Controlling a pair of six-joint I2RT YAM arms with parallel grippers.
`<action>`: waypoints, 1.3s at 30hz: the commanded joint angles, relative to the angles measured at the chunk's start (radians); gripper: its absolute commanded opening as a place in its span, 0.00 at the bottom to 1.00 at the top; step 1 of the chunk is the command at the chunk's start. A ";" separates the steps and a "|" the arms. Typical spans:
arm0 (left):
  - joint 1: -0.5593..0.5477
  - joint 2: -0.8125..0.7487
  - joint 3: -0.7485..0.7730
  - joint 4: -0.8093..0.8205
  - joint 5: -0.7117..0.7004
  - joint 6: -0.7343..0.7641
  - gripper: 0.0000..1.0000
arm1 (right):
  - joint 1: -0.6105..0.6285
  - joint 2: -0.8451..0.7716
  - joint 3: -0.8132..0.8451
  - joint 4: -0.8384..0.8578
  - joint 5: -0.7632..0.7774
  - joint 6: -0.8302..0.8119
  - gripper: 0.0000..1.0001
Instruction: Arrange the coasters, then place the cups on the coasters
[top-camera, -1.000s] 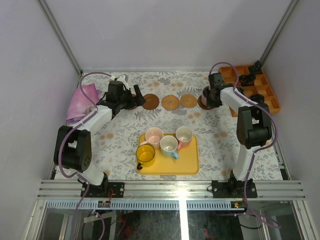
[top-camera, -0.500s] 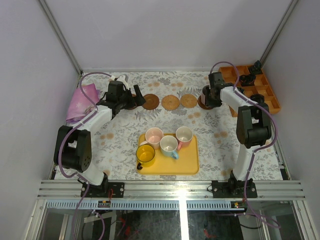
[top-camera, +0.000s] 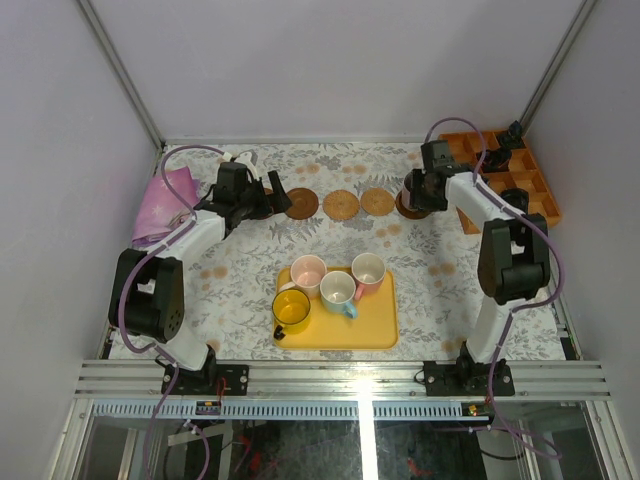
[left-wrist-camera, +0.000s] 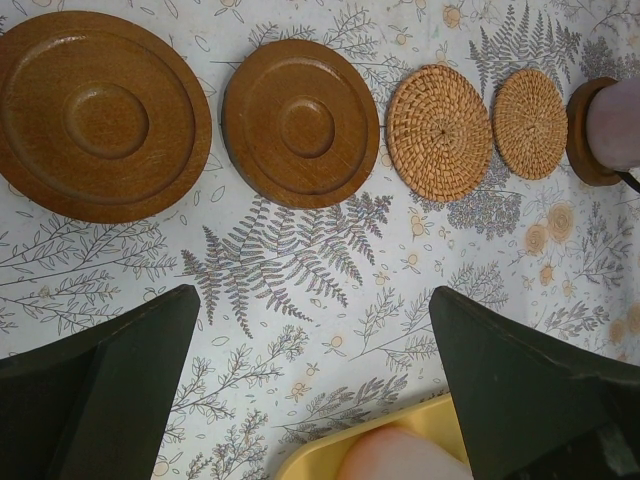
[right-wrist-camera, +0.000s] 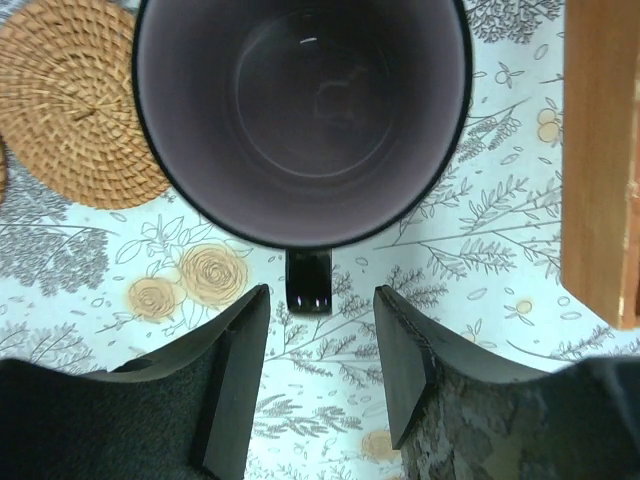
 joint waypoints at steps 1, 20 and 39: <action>0.003 -0.010 0.023 0.024 -0.003 -0.002 1.00 | -0.003 -0.146 -0.005 -0.016 0.027 0.035 0.53; 0.003 -0.031 0.010 -0.005 0.026 0.025 1.00 | 0.356 -0.552 -0.290 -0.054 -0.098 0.164 0.99; 0.003 -0.089 -0.047 -0.040 0.051 0.056 1.00 | 0.528 -0.579 -0.431 0.039 -0.067 0.277 0.99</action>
